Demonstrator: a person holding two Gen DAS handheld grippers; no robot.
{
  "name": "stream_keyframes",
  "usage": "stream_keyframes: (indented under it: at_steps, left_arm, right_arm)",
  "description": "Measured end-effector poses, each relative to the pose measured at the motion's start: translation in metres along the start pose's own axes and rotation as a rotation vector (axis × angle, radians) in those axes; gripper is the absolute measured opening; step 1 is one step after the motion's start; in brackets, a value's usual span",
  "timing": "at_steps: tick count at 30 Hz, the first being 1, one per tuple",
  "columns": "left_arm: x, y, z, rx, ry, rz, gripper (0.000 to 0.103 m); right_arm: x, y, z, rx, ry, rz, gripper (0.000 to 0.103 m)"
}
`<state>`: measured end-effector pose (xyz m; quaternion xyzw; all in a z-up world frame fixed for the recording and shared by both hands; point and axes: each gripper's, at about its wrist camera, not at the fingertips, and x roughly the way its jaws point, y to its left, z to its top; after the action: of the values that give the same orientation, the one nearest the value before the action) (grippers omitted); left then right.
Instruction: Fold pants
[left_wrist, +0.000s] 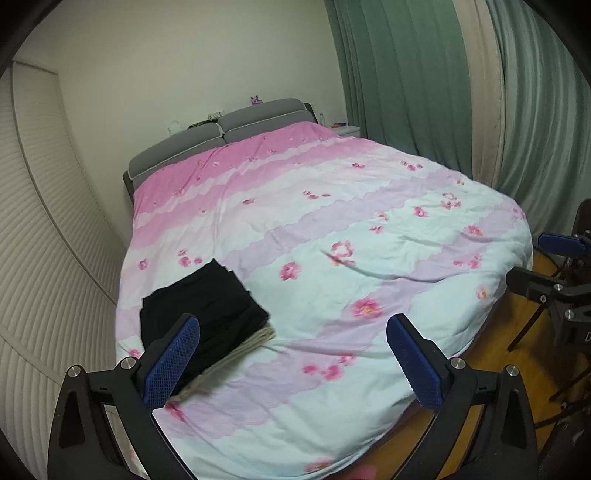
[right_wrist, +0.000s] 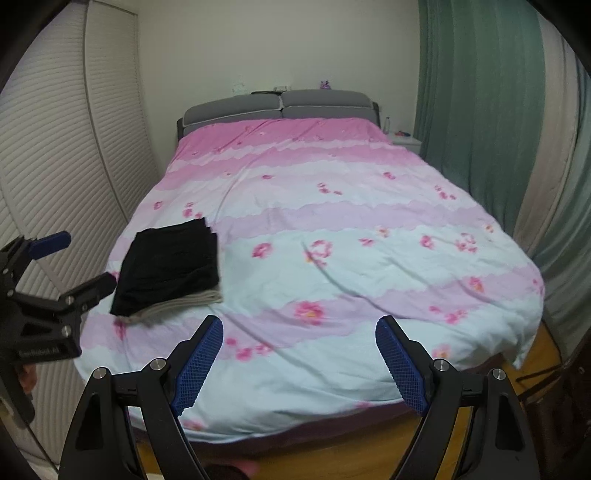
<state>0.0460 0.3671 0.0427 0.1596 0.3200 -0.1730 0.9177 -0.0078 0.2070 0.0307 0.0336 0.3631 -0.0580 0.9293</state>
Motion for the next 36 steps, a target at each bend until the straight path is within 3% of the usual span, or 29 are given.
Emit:
stream_keyframes:
  at_steps: [11,20,36]
  left_arm:
    - [0.041,-0.074,0.055,-0.030,-0.020,-0.033,0.103]
    - [0.070,-0.114,0.101,-0.051,-0.003,-0.008,0.103]
    - [0.052,-0.201,0.118,-0.178,-0.008,0.101,0.103]
  right_arm:
    - [-0.007,-0.101,0.027,0.046,-0.058,-0.009,0.086]
    - [0.016,-0.168,0.064,0.062,-0.038,0.005,0.086]
    - [0.019,-0.279,0.075,0.023,-0.017,0.127,0.086]
